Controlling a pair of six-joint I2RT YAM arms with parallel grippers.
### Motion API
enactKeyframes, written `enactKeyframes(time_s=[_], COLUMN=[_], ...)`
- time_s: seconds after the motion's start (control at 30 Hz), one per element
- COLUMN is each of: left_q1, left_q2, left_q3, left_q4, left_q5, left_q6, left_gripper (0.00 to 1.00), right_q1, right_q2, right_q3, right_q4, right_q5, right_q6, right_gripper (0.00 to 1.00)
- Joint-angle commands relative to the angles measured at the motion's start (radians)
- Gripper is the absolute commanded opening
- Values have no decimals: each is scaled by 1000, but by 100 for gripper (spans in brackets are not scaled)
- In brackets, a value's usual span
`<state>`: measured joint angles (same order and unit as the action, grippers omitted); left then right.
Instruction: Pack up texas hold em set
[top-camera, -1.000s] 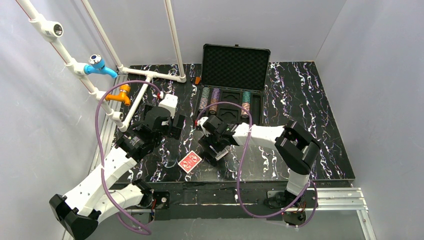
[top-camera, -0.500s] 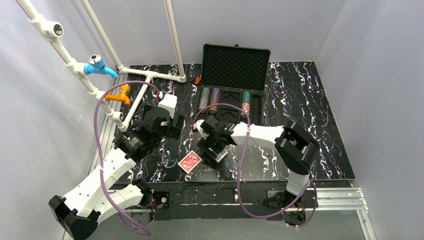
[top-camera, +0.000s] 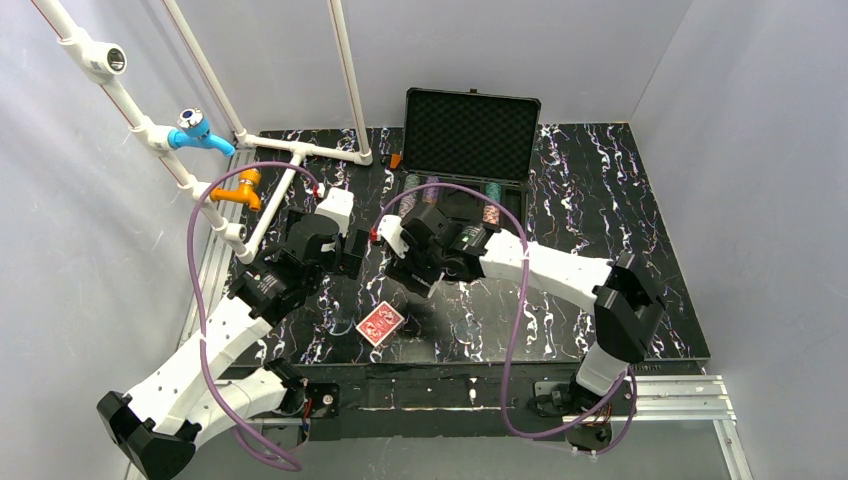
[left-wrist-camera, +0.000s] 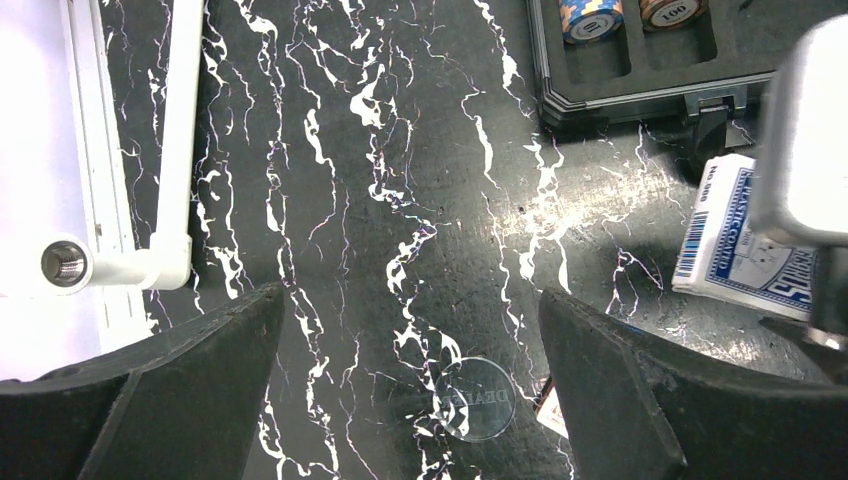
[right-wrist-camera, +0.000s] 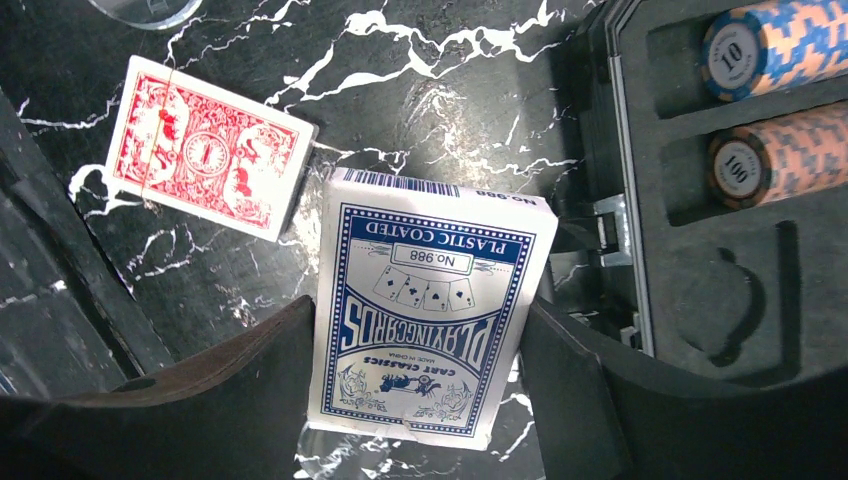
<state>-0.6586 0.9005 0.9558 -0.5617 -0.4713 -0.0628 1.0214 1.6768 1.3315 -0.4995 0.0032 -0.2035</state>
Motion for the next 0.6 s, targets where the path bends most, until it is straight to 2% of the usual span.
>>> enactKeyframes(time_s=[0.0,0.23,0.57], left_q1=[-4,-4,-9], left_q2=[-26,-30,-29], left_q3=[-11,-12,-15], left_q4=[0,1,5], left_q5=[-34,-37,-40], left_q6=[4,4,4], left_gripper=[98,98,98], right_q1=[-4,-34,-134], right_q2=[-75,-143,-215], right_q3=[41,2,-31], right_q4=[-28,8,39], right_q5=[-8,31,-59], right_q6=[-103,-215,-421], right_gripper=[66,69,67])
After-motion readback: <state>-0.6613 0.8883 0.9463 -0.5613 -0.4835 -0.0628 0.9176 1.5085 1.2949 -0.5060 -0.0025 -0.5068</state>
